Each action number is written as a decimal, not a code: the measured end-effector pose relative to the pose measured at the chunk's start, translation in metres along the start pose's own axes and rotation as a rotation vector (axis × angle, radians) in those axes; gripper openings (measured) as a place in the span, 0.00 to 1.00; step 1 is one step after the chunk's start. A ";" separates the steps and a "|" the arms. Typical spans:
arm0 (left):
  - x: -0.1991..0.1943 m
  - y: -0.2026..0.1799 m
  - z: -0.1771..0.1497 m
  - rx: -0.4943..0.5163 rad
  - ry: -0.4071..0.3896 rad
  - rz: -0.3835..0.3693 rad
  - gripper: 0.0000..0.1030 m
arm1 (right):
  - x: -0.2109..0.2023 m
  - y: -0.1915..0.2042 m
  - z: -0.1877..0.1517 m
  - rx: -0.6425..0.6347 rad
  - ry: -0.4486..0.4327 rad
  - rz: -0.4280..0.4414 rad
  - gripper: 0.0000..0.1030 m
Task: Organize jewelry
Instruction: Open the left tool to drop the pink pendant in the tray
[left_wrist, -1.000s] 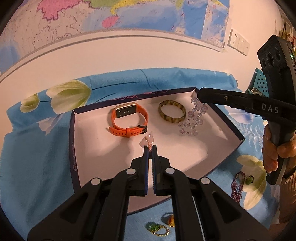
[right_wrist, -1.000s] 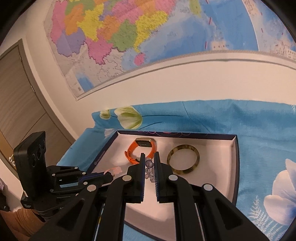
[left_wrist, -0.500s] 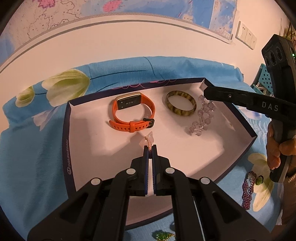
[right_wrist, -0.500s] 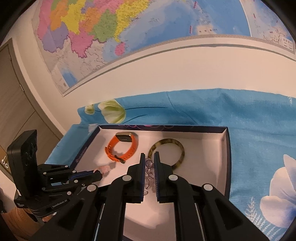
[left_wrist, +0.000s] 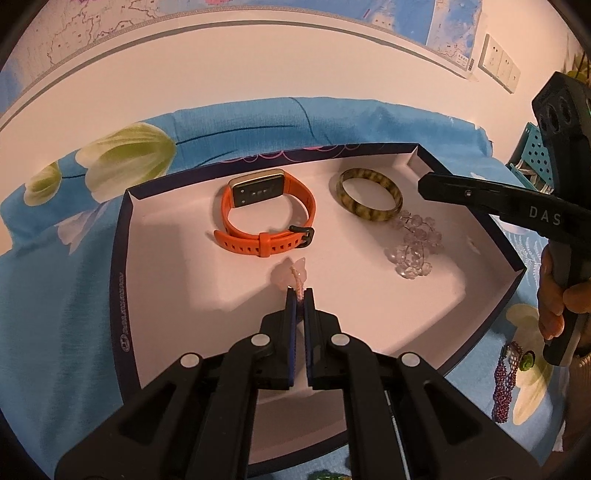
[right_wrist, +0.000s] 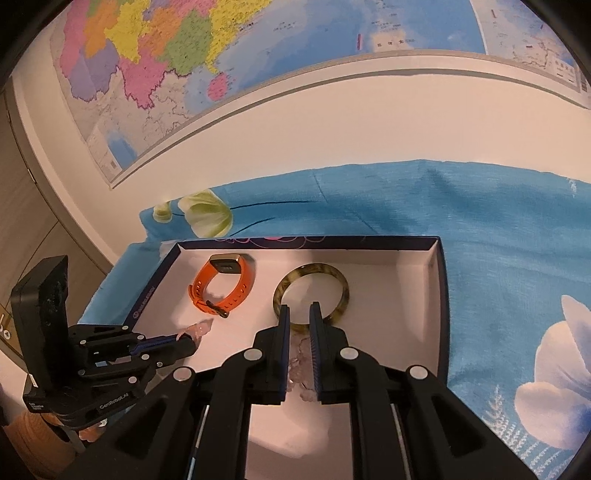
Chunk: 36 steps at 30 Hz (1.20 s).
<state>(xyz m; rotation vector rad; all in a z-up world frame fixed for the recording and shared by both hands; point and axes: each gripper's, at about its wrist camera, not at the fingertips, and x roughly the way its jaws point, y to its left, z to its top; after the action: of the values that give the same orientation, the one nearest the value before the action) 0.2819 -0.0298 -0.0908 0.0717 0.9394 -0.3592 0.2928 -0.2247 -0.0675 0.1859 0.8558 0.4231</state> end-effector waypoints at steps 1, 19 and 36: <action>0.000 0.000 0.000 -0.003 0.000 0.001 0.06 | -0.001 0.000 -0.001 0.000 -0.001 0.001 0.11; -0.078 0.001 -0.017 -0.008 -0.213 0.065 0.47 | -0.069 0.018 -0.030 -0.068 -0.086 0.001 0.38; -0.131 -0.032 -0.089 0.019 -0.299 0.055 0.59 | -0.110 0.015 -0.113 -0.074 -0.015 -0.077 0.45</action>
<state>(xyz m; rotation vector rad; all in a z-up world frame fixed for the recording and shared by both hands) 0.1320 -0.0049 -0.0364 0.0588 0.6376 -0.3180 0.1390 -0.2601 -0.0597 0.0871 0.8287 0.3802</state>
